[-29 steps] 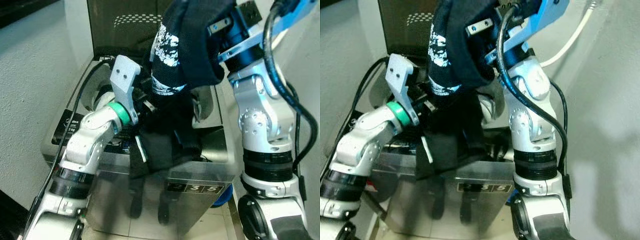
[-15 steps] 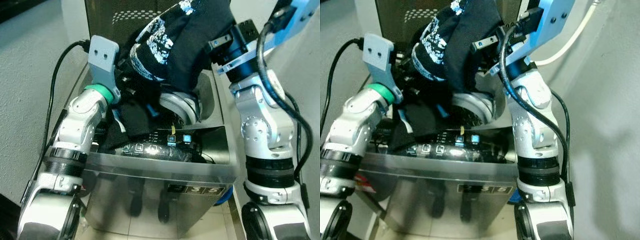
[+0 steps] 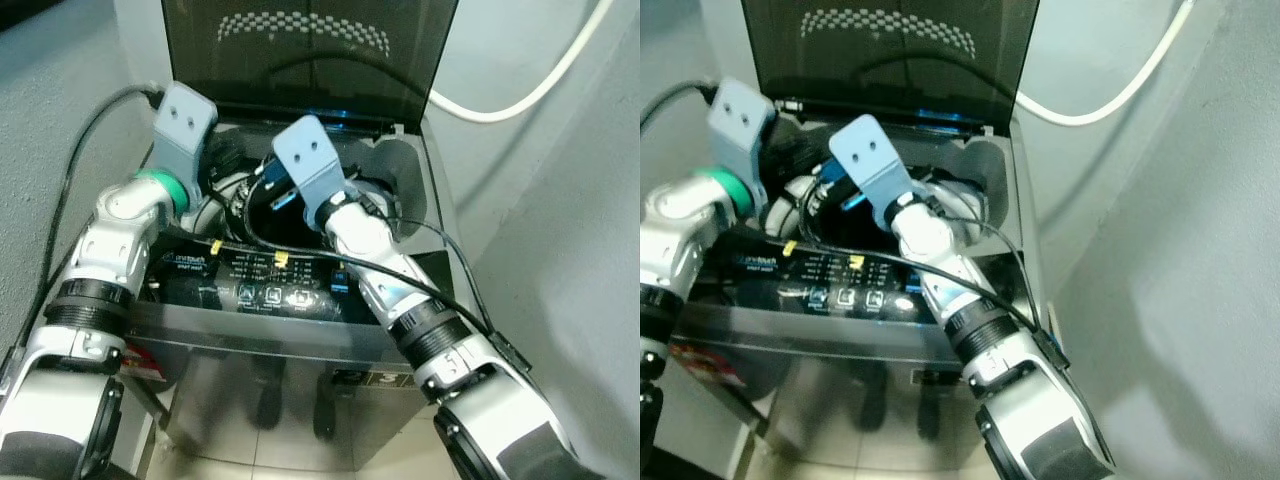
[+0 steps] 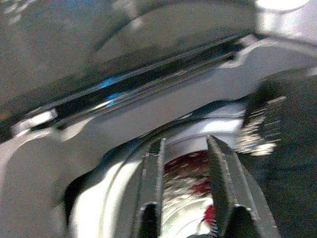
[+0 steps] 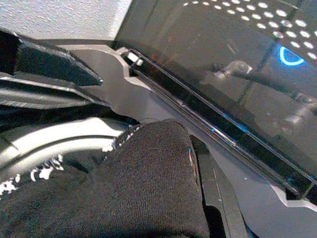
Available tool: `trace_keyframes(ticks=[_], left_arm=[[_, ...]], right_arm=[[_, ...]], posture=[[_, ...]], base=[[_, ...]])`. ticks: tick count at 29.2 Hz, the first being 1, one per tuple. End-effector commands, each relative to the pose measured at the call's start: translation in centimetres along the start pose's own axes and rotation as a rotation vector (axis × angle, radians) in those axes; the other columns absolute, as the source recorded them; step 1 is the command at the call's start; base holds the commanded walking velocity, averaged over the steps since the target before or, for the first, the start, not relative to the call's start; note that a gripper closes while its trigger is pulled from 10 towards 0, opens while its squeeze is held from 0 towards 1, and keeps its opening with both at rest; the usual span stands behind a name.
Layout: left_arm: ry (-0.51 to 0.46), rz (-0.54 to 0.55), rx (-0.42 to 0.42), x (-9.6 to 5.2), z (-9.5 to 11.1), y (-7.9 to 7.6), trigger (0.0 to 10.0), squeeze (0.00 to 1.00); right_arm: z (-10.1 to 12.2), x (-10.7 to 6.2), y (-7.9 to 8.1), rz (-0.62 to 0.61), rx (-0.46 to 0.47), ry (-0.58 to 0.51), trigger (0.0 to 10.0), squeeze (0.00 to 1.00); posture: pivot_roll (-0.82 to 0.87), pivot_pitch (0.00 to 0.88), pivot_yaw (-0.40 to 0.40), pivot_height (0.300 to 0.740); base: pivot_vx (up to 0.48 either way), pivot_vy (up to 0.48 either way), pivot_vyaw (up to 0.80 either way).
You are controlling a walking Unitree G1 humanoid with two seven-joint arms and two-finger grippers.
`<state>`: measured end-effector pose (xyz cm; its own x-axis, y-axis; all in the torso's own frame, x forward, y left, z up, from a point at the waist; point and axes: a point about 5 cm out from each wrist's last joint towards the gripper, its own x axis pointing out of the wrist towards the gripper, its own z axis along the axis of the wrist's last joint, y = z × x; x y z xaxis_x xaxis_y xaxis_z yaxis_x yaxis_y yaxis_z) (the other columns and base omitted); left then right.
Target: Clothes washing
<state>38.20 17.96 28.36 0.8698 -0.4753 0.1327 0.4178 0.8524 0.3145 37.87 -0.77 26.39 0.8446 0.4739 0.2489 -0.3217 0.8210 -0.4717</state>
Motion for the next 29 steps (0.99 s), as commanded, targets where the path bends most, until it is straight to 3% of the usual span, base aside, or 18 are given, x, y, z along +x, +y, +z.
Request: trace_keyframes(ticks=[1, 2, 3, 4, 5, 9, 12, 13, 15, 16, 19, 20, 21, 24, 25, 26, 28, 29], left_arm=[[-0.003, -0.022, -0.009, -0.1, 0.0, -0.3, 10.0, 1.00], [-0.009, -0.050, -0.013, -0.3, 0.0, -0.7, 10.0, 1.00], [-0.012, -0.086, -0.030, -0.6, 0.0, -1.0, 10.0, 1.00], [-0.012, -0.086, -0.030, -0.6, 0.0, -1.0, 10.0, 1.00], [-0.016, -0.132, -0.044, -0.9, 0.1, -1.3, 10.0, 1.00], [-0.020, -0.217, -0.055, -1.7, 0.4, -1.7, 10.0, 1.00], [-0.023, -0.280, -0.052, -2.4, 0.9, -2.1, 10.0, 1.00], [-0.024, -0.302, -0.054, -2.7, 1.1, -2.3, 10.0, 1.00], [-0.024, -0.314, -0.057, -3.0, 1.2, -2.4, 10.0, 1.00], [-0.022, -0.325, -0.050, -3.2, 1.3, -2.4, 10.0, 1.00], [-0.026, -0.347, -0.031, -3.8, 1.6, -2.3, 10.0, 1.00], [-0.026, -0.357, 0.000, -4.3, 1.8, -2.3, 10.0, 1.00], [-0.029, -0.365, 0.019, -4.6, 2.1, -2.3, 10.0, 0.99], [-0.032, -0.369, 0.028, -4.9, 2.2, -2.3, 10.0, 0.99], [-0.035, -0.354, 0.035, -5.0, 2.5, -2.1, 10.0, 0.00], [-0.041, -0.312, 0.037, -5.1, 2.8, -1.6, 10.0, 0.00], [-0.040, -0.303, 0.037, -5.1, 2.9, -1.5, 10.0, 0.00], [-0.058, -0.234, 0.047, -5.1, 3.3, -0.8, 10.0, 0.00]], right_arm=[[0.7, 0.2, 0.0, -0.003, -0.013, -0.027, 10.0, 0.00], [0.5, 0.1, -0.1, -0.012, -0.038, -0.024, 10.0, 0.00], [0.1, 0.1, -0.5, -0.029, -0.061, -0.018, 10.0, 0.40], [0.1, 0.1, -0.5, -0.029, -0.061, -0.018, 10.0, 0.40], [-0.3, 0.0, -1.4, -0.050, -0.074, -0.006, 10.0, 1.00], [-1.0, 0.1, -2.9, -0.088, -0.083, 0.020, 10.0, 1.00], [-1.5, 0.0, -4.6, -0.113, 0.016, 0.066, 10.0, 1.00], [-1.8, -0.2, -5.2, -0.084, 0.073, 0.087, 10.0, 1.00], [-2.0, -0.3, -5.5, -0.061, 0.109, 0.097, 10.0, 1.00], [-2.0, -0.6, -5.6, 0.007, 0.131, 0.095, 10.0, 1.00], [-2.0, -1.1, -6.3, 0.079, 0.106, 0.082, 10.0, 1.00], [-1.8, -1.9, -7.1, 0.153, 0.060, 0.060, 10.0, 0.40], [-1.6, -2.6, -7.6, 0.221, 0.021, 0.041, 10.0, 0.00], [-1.5, -3.1, -8.0, 0.258, -0.005, 0.031, 10.0, 0.00], [-1.4, -3.9, -8.2, 0.317, -0.034, 0.011, 10.0, 0.00], [-1.2, -5.3, -8.2, 0.433, -0.081, -0.028, 10.0, 0.00], [-1.2, -5.7, -8.2, 0.461, -0.091, -0.037, 10.0, 0.00], [-0.7, -6.4, -8.6, 0.477, -0.068, -0.075, 10.0, 0.00]], posture=[[0.04, 0.055, -0.009, 0.740], [0.05, 0.060, -0.013, 0.740], [0.05, 0.062, -0.013, 0.740], [0.05, 0.062, -0.013, 0.740], [0.05, 0.063, -0.009, 0.740], [0.05, 0.065, -0.005, 0.740], [0.05, 0.065, -0.002, 0.740], [0.05, 0.067, 0.001, 0.740], [0.05, 0.067, 0.001, 0.740], [0.05, 0.067, 0.001, 0.740], [0.04, 0.072, 0.006, 0.740], [0.04, 0.072, 0.006, 0.740], [0.04, 0.073, 0.004, 0.740], [0.04, 0.073, 0.004, 0.740], [0.04, 0.073, 0.004, 0.740], [0.04, 0.073, 0.004, 0.740], [0.04, 0.073, 0.004, 0.740], [0.04, 0.079, 0.008, 0.740]], base=[[0.000, 0.000, 0.00], [0.000, 0.000, 0.00], [0.000, 0.000, 0.00], [0.000, 0.000, 0.00], [0.000, 0.000, 0.00], [0.000, 0.000, 0.00], [0.000, 0.000, 0.00], [0.000, 0.000, 0.00], [0.000, 0.000, 0.00], [0.000, 0.000, 0.00], [0.000, 0.000, 0.00], [0.000, 0.000, 0.00], [0.000, 0.000, 0.00], [0.000, 0.000, 0.00], [0.000, 0.000, 0.00], [0.000, 0.000, 0.00], [0.000, 0.000, 0.00], [0.000, 0.000, 0.00]])
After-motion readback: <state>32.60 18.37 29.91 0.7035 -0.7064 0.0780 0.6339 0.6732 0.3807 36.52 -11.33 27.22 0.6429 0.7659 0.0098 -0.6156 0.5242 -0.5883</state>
